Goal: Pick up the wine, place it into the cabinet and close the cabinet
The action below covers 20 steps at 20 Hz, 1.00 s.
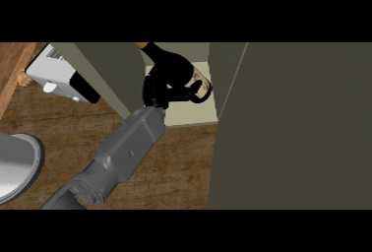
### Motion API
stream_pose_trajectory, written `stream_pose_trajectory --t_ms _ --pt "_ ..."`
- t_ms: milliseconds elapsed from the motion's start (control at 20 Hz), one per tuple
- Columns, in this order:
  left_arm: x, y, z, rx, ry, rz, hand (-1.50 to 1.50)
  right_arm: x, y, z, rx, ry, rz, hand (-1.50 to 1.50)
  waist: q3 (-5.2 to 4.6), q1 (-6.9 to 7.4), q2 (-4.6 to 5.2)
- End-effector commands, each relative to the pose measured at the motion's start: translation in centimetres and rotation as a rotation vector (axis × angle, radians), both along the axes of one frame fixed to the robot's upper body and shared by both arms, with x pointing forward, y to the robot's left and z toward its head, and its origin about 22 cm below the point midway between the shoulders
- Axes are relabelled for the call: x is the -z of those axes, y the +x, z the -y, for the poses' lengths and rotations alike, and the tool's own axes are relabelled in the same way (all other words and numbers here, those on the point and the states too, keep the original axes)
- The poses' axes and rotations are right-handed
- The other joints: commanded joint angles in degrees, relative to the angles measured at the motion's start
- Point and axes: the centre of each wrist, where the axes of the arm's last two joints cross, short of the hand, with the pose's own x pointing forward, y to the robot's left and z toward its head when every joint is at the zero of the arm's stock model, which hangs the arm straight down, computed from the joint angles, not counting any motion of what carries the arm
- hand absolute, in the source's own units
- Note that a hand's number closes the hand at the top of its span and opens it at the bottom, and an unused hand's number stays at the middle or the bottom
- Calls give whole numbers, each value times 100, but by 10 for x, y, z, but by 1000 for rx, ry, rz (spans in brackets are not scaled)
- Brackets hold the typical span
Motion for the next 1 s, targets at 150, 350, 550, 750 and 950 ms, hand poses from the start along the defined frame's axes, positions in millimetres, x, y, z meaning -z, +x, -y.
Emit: stream_pose_trajectory --t_ms 150,350,550,750,950 --pt "12 -12 3 26 -19 -2 150 0 -9 2 -26 5 0 -150 6 -127 -19" --pt "13 -20 12 25 4 16 150 0 2 -6 -24 -1 -5 -150 4 -178 -7" --pt "8 -24 22 -5 -45 -2 150 3 6 -2 -35 23 -4 -150 7 -212 -8" --pt "11 -22 17 -54 -81 20 150 2 0 -2 -46 13 9 -150 5 -260 24" --pt "8 -22 20 -93 -90 22 -150 -6 2 -6 -58 0 9 -150 0 -268 29"
